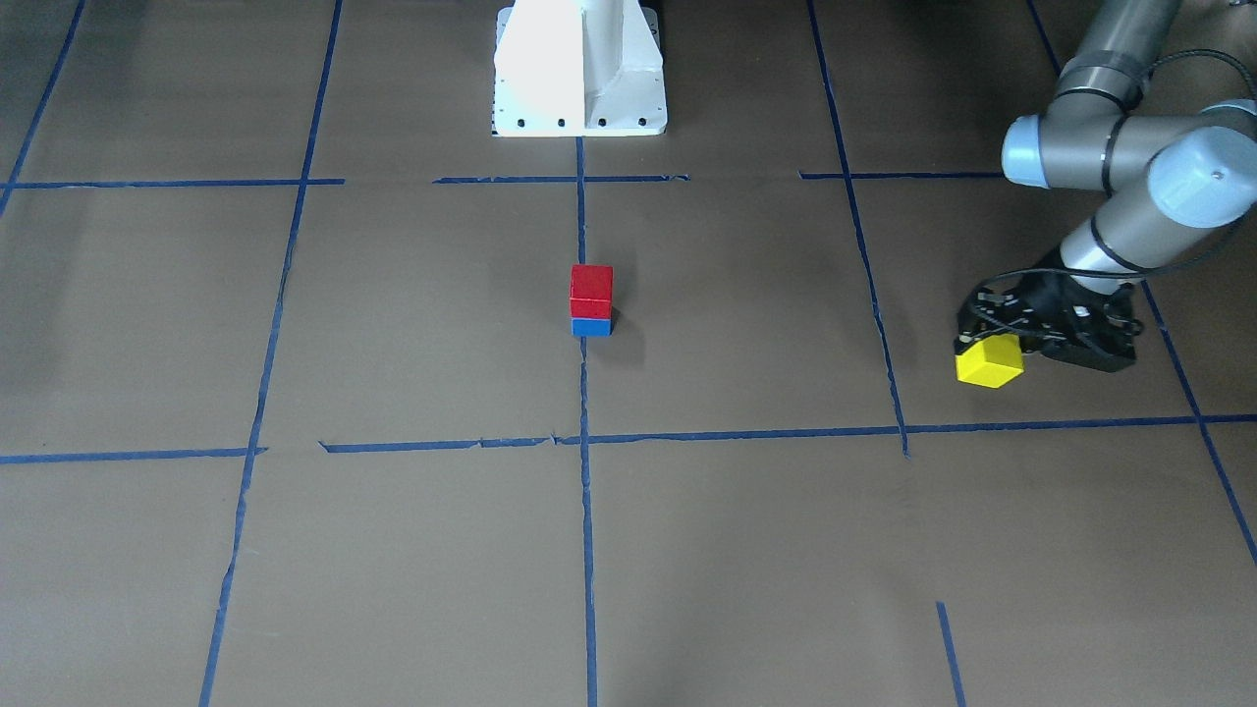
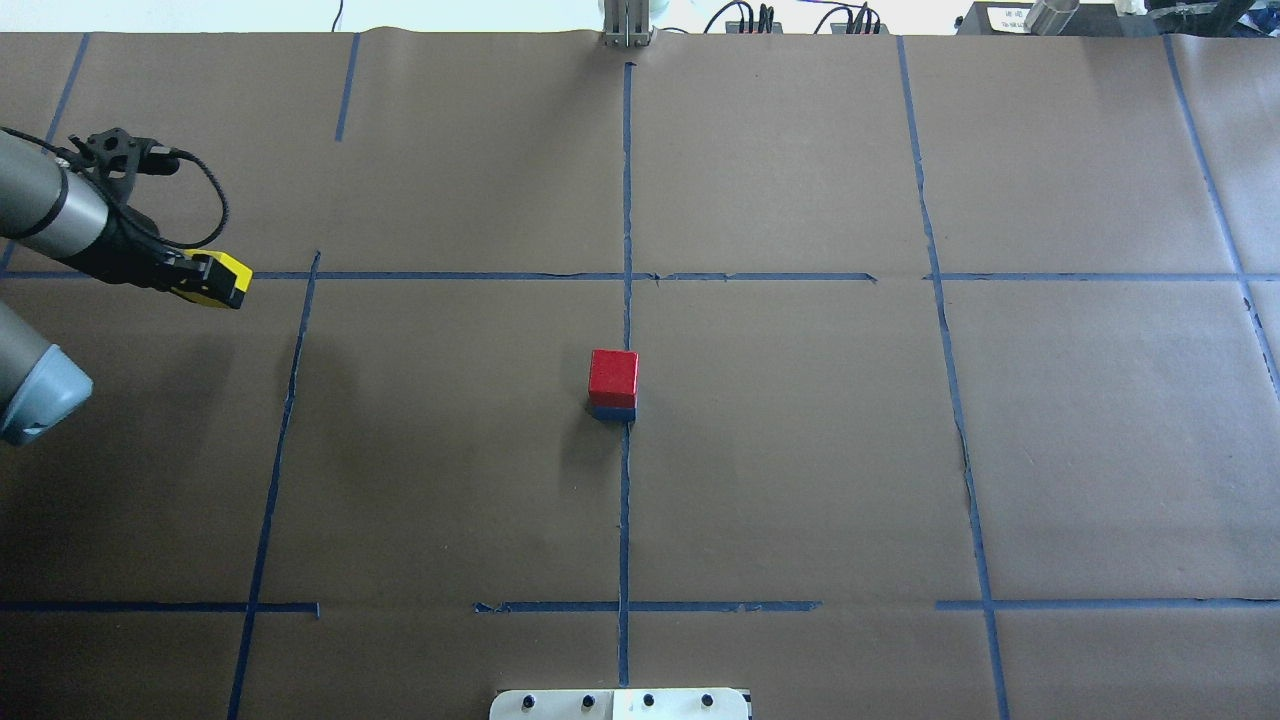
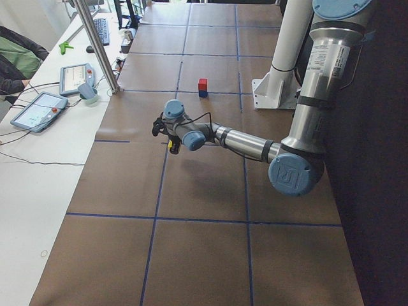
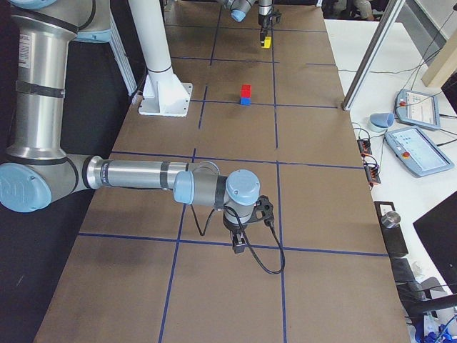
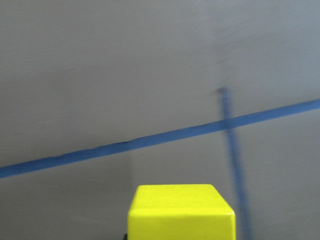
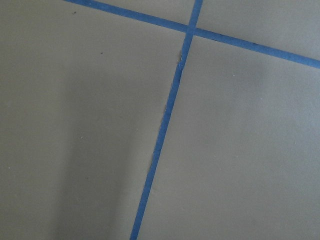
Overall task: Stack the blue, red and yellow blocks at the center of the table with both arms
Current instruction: 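Carry the yellow cube with the left gripper above the red cube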
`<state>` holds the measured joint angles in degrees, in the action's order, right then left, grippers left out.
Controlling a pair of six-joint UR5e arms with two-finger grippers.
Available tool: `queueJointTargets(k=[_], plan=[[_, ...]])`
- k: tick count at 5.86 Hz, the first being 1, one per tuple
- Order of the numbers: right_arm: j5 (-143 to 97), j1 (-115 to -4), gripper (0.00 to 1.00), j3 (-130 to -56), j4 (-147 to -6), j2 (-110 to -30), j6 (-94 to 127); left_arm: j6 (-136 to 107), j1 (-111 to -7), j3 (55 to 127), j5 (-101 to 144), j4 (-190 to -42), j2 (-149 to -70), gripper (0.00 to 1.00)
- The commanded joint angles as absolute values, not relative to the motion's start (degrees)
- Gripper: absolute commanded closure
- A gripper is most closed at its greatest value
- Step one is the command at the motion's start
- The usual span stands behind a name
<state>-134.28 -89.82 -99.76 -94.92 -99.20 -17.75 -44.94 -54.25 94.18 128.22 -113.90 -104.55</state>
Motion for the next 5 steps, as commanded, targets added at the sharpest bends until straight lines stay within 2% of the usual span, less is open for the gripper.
queueJointTargets(k=[1,2,3,5], plan=[[-134.2,-89.8,0.0,-99.8,-94.9,-99.1,-17.8,-57.2,-45.8,100.1,122.9,-91.5,-120.1,0.94],[-134.3,-89.8,0.0,-99.8,-94.9,-99.1,-17.8,-63.6,-40.5,99.9,119.1,-84.3,-128.2,0.94],[-134.2,-89.8,0.0,-99.7,-94.9,-99.1,-17.8,-69.0,-35.6,99.4,115.1,-83.8,-132.9,0.94],[-134.3,-89.8,0.0,-99.8,-94.9,-99.1,-17.8,-72.5,-29.6,98.2,110.3,-83.8,-136.5,0.92]])
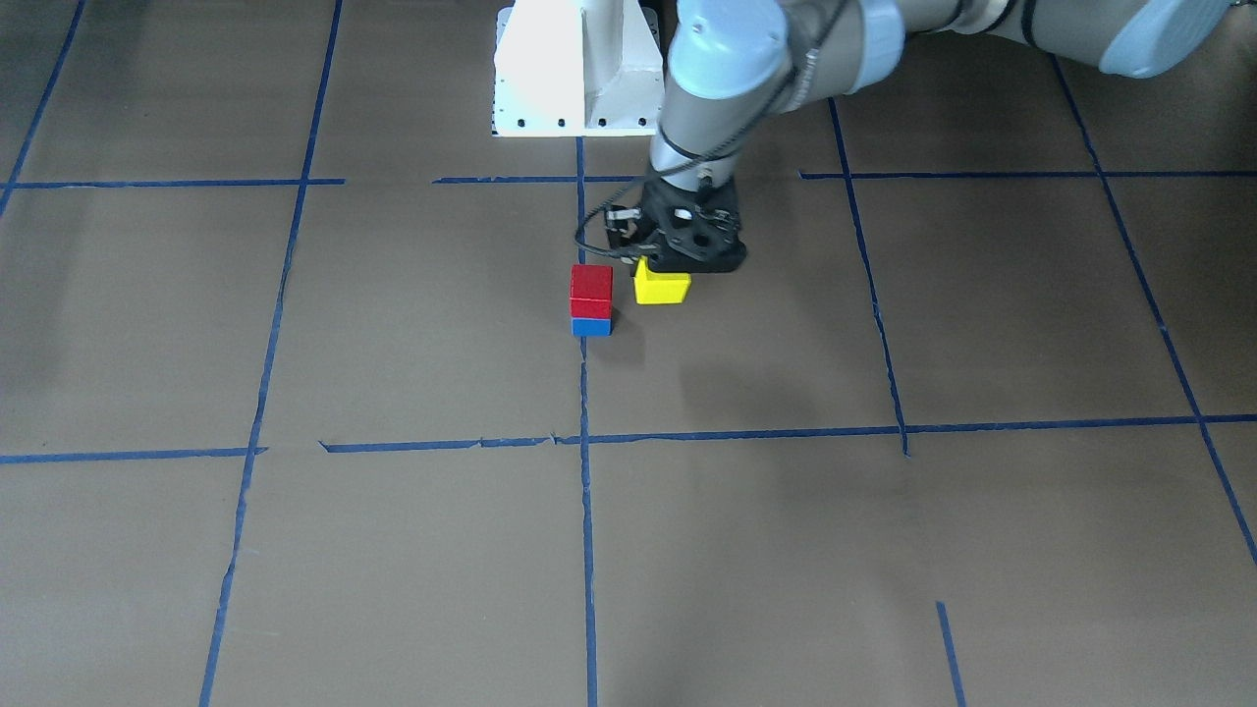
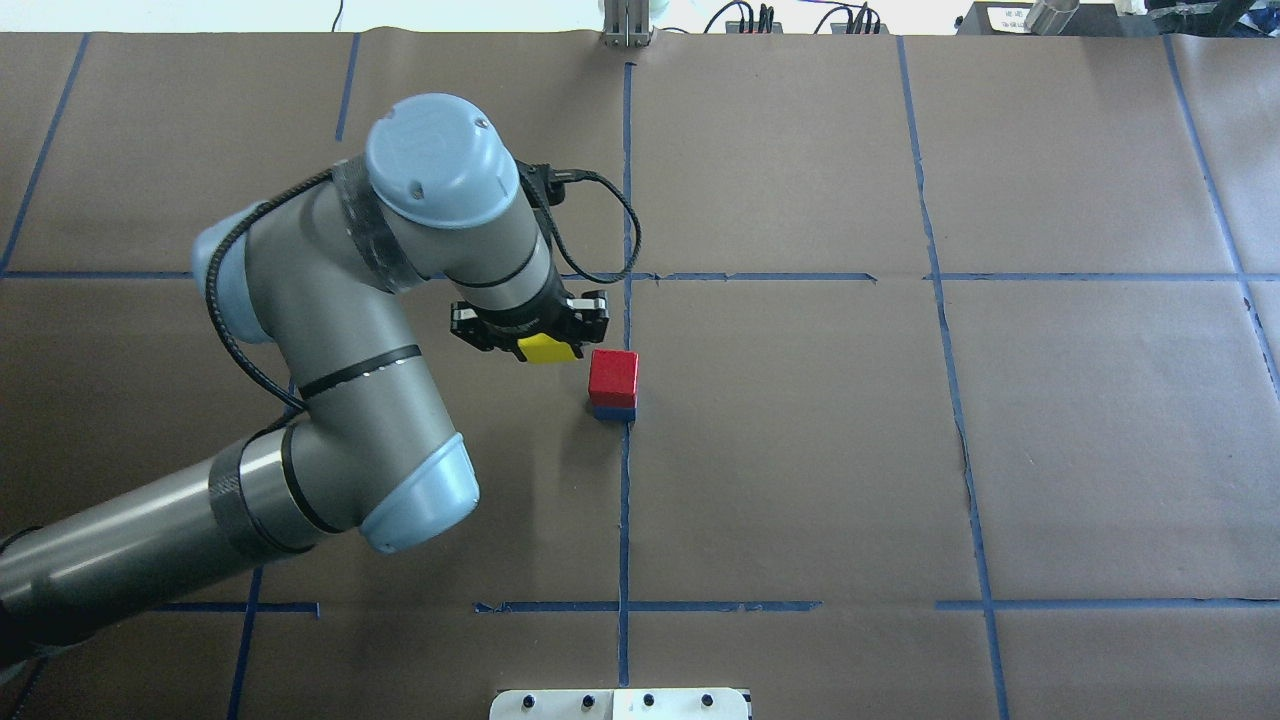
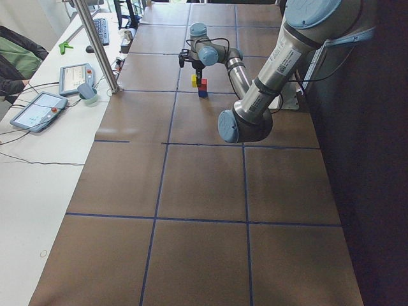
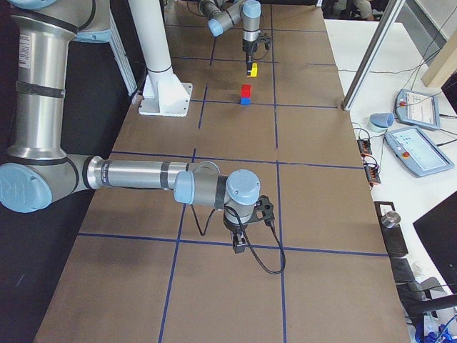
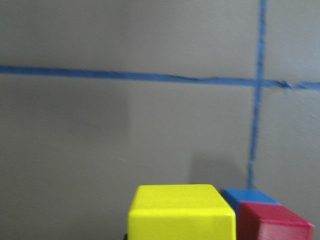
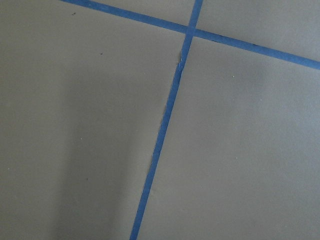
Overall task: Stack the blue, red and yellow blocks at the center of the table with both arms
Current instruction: 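Carry the yellow cube with the left gripper above the red cube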
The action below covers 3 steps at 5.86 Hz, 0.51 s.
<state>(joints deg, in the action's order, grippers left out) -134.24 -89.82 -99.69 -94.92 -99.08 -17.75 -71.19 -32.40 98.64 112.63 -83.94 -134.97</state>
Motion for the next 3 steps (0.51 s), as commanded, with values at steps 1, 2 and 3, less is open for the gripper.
queueJointTargets(k=[1,2,3], plan=[[-134.3,-89.8,0.0,-99.8,-94.9,-99.1,-17.8,-73.5,-26.5,96.3,106.7,-83.8,-137.6,0.92],[-134.3,-89.8,0.0,-99.7,-94.9,-99.1,-17.8,-73.6,-26.3,94.1,106.4,-83.8,-139.4,0.92],[-134.3,-89.8,0.0,-99.8,-94.9,-99.1,-17.8,-73.5,-26.4,94.0,106.3,-83.8,-139.4,0.92]])
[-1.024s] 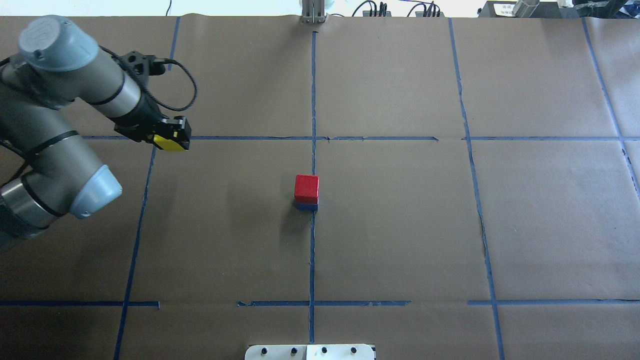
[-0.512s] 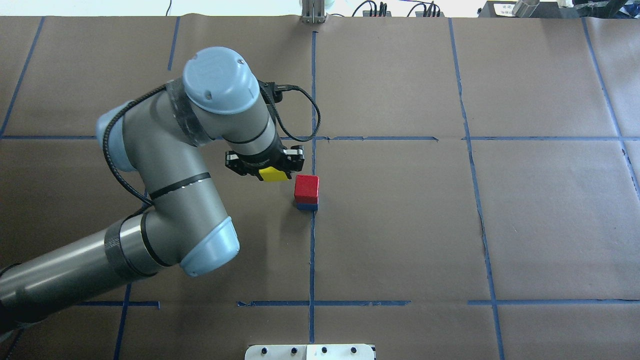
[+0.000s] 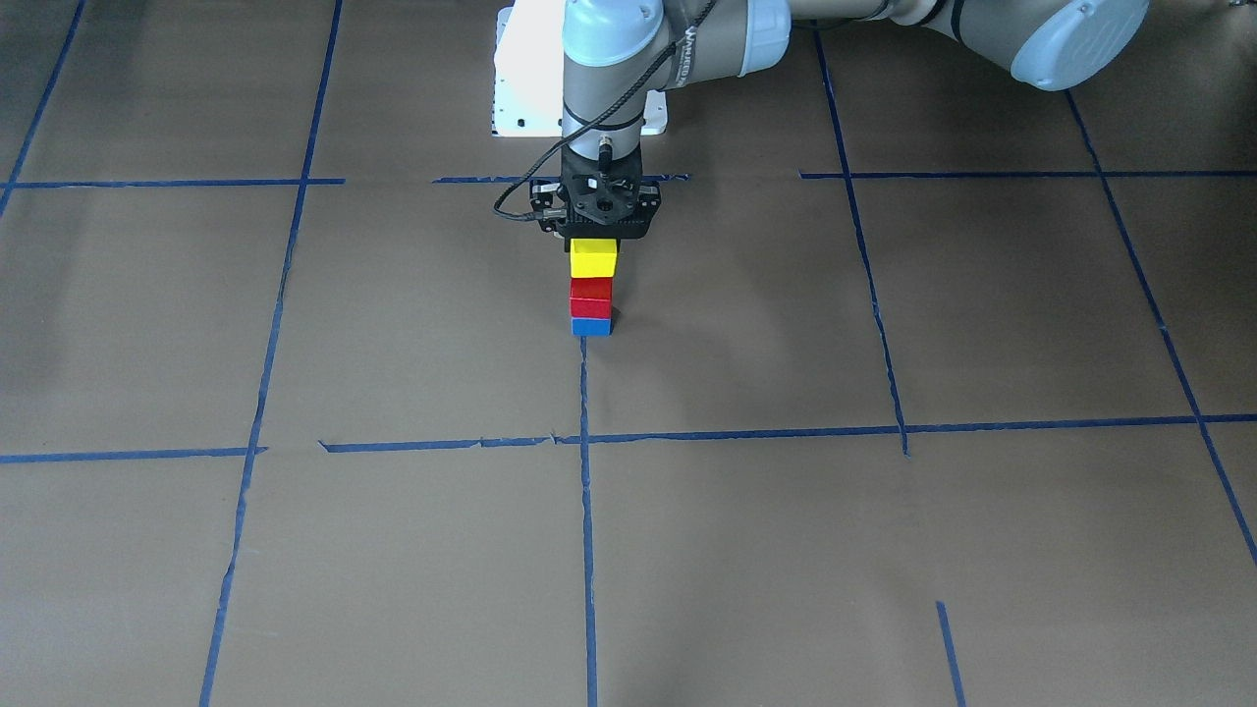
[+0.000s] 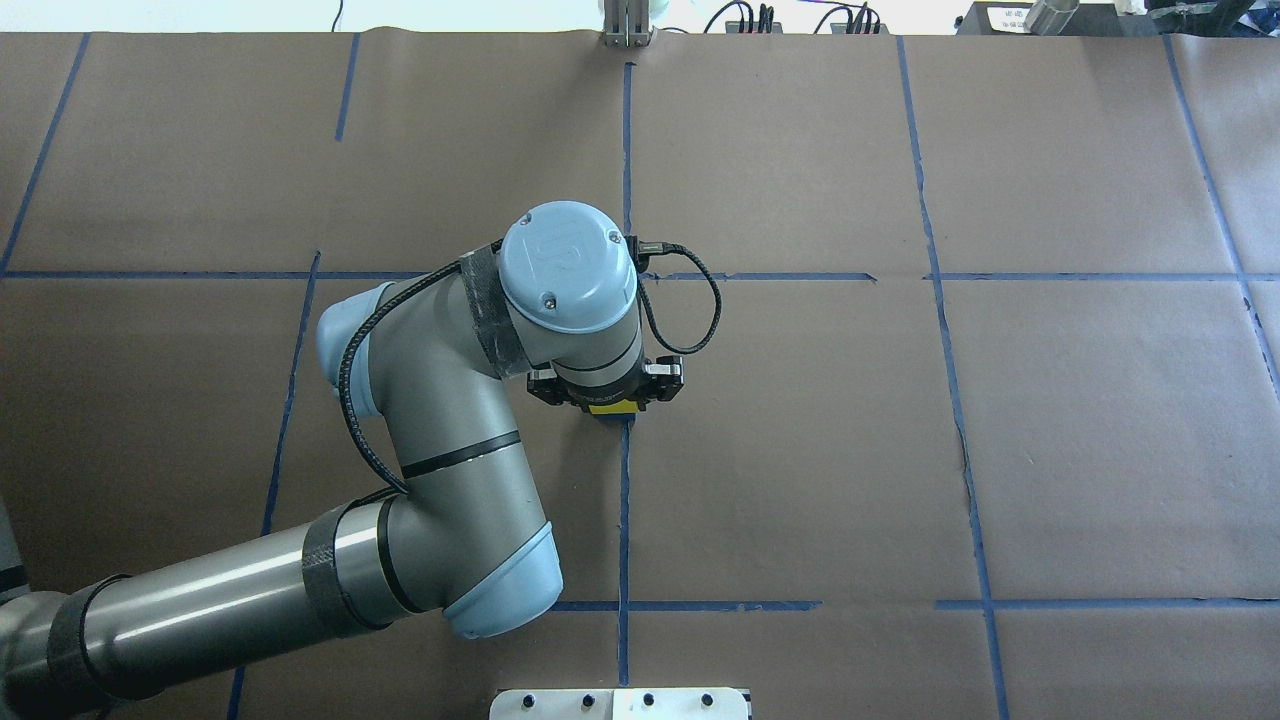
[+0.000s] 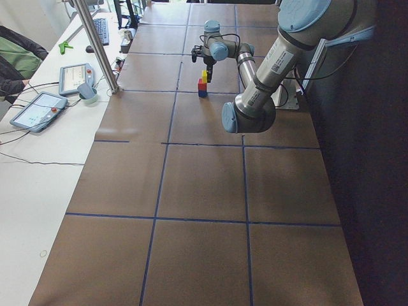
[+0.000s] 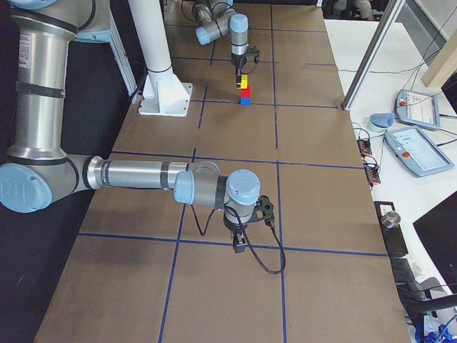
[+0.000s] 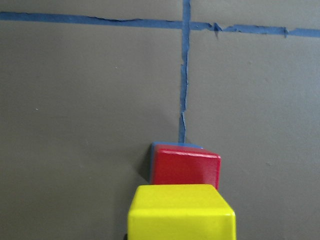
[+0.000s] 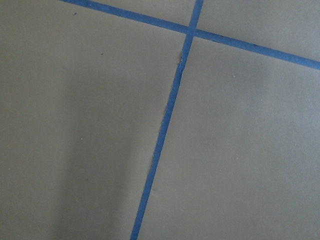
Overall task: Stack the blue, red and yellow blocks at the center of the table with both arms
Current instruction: 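Lower the yellow cube onto the red cube and open the left gripper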
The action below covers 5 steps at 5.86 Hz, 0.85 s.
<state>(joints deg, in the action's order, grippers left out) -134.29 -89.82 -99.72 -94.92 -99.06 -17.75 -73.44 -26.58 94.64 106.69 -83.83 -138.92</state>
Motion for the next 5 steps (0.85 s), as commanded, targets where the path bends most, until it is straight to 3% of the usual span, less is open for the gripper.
queueJointTargets(k=[1,5], plan=[[-134.3,-89.8,0.0,-99.8,-94.9,-99.1,-17.8,-73.5,-27.1,94.3,105.7,-83.8,-139.4,0.92],[-134.2,-89.8,0.0,-99.7,-94.9,-99.1,-17.8,-72.9,-28.6,93.3,105.6,-84.1,-139.4,0.92]])
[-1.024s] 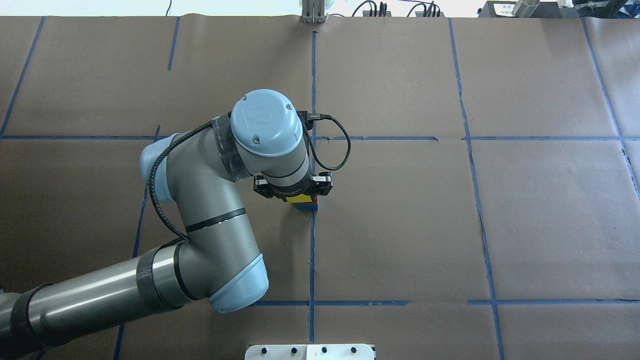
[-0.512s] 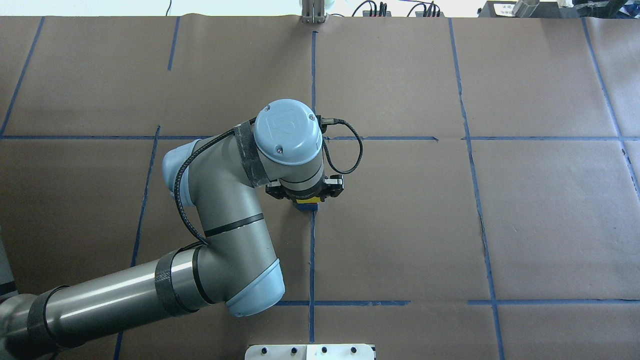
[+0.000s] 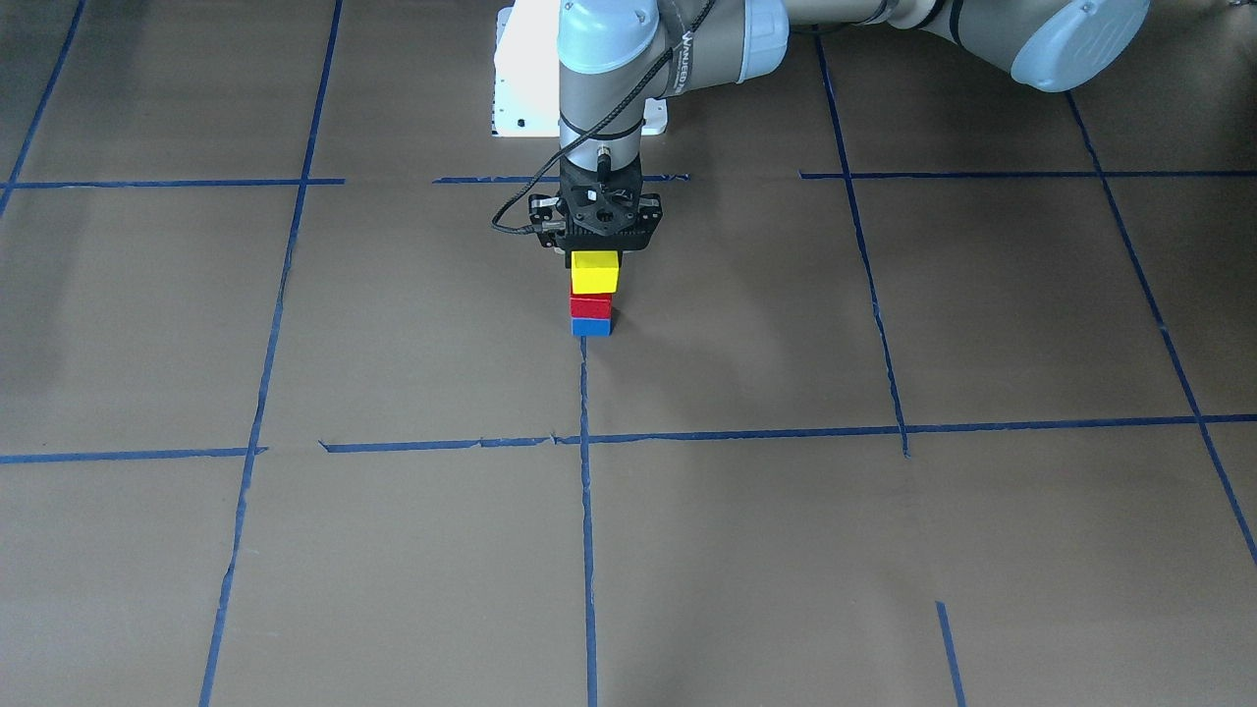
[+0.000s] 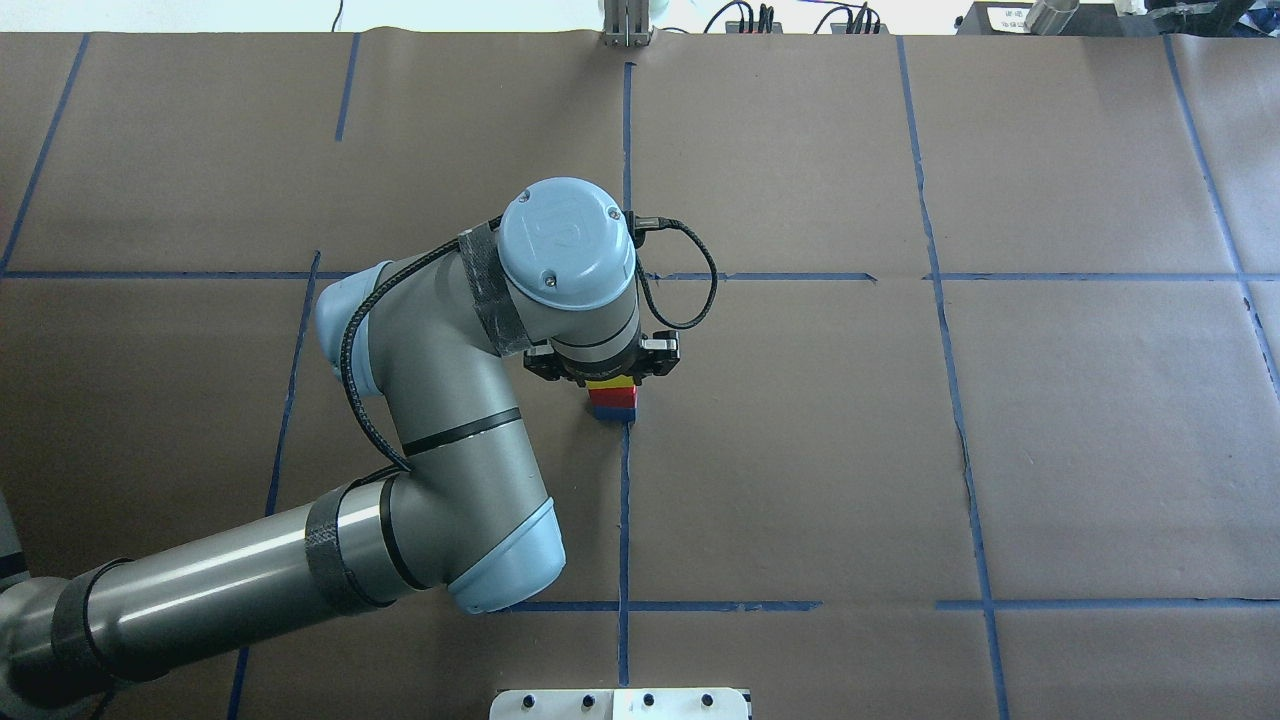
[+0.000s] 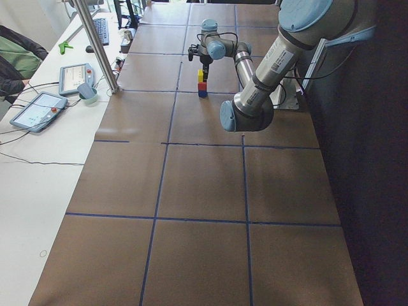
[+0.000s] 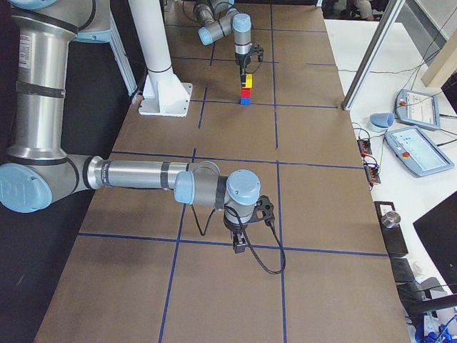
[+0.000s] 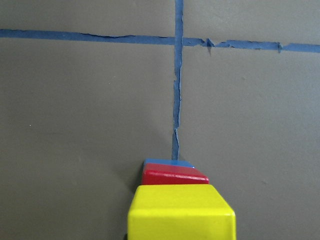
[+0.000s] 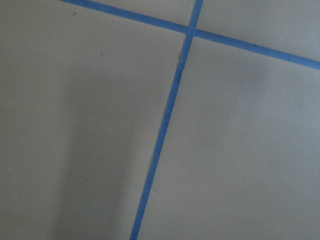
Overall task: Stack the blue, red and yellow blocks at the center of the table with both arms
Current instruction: 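Lower the yellow cube onto the red cube and open the left gripper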
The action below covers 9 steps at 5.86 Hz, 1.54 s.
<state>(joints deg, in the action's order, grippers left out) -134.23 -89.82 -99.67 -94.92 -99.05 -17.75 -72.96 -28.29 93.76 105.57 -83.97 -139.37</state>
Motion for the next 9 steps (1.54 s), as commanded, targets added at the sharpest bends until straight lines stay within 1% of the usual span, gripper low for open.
queueJointTargets(k=[1,3,5,6,7,8,9], plan=[[-134.3,-89.8,0.0,-99.7,-94.9,-99.1,-17.8,-72.9,-28.6,92.6,105.3,-84.5,-139.5,0.92],[-134.2,-89.8,0.0,-99.7,-94.9,-99.1,-17.8,-72.6,-28.5,92.5,105.3,-84.5,-139.7,0.76],[-134.2,-89.8,0.0,-99.7,-94.9,-99.1,-17.8,-72.3,-28.4,92.5,105.4,-84.6,-140.2,0.74],[-134.2,-89.8,0.0,-99.6,-94.9,-99.1,-17.8,-72.2,-28.3,92.2,105.5,-84.6,-140.1,0.66],[-134.2,-89.8,0.0,-99.5,-94.9,-99.1,-17.8,-72.2,-28.4,92.2,105.6,-84.6,-140.1,0.5],[-134.3,-89.8,0.0,-99.4,-94.9,-99.1,-17.8,-72.2,-28.3,92.2,105.5,-84.6,-140.1,0.23],[-134.3,-89.8,0.0,-99.4,-94.9,-99.1,-17.8,-72.2,-28.3,92.2,105.4,-84.7,-140.1,0.0]])
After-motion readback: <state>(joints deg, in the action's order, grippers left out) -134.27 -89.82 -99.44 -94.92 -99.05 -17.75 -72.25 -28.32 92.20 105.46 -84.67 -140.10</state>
